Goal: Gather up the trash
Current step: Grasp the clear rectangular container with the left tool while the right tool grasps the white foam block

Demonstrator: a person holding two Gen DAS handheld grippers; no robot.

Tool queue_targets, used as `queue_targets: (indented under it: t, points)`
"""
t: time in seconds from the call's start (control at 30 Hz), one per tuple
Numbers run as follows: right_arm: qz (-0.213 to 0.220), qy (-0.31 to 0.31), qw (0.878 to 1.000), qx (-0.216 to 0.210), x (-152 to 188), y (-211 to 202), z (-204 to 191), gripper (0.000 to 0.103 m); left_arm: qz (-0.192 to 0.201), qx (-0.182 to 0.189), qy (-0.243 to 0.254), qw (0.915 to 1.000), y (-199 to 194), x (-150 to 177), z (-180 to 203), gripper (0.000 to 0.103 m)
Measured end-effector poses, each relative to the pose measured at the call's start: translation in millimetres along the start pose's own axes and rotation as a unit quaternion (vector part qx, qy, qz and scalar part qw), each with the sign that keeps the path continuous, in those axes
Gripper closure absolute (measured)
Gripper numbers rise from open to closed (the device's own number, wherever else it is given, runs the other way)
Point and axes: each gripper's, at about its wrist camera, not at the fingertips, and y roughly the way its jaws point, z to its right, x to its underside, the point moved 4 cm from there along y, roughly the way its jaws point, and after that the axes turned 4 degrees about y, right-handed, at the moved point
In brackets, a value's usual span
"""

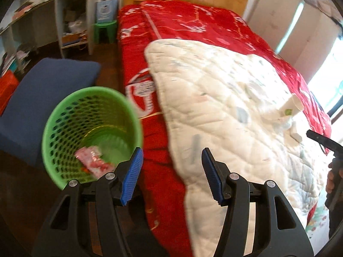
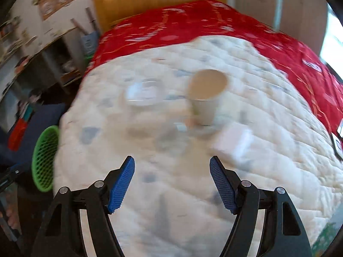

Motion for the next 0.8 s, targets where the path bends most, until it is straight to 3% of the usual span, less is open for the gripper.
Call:
queue_targets:
  t: [0.27,0.4,0.57,0.8]
  points:
    - [-0.024,0.087,0.996,0.009,-13.2,27.2,65.9,0.033,-0.007,0.023,0.068,0.9974,30.0,-24.9,70.5,0.046]
    - [-0.043,0.105,0.993,0.011,-19.7,48.2,71.3,0.033,-0.014,0.044,0.094,0.9945,46.1,-38.9,99.2,0.046]
    - [-0.062,0.104,0.991,0.049,-23.0,69.2,78.7,0.033,-0.018,0.064,0.142,0.9876,67.1,-56.1,138.4,0.046]
    - [-0.077,0.099,0.991,0.055,-20.2,82.7,85.8,0.039,-0.042,0.097,0.144,0.9839,102.7,-81.2,175.7,0.046]
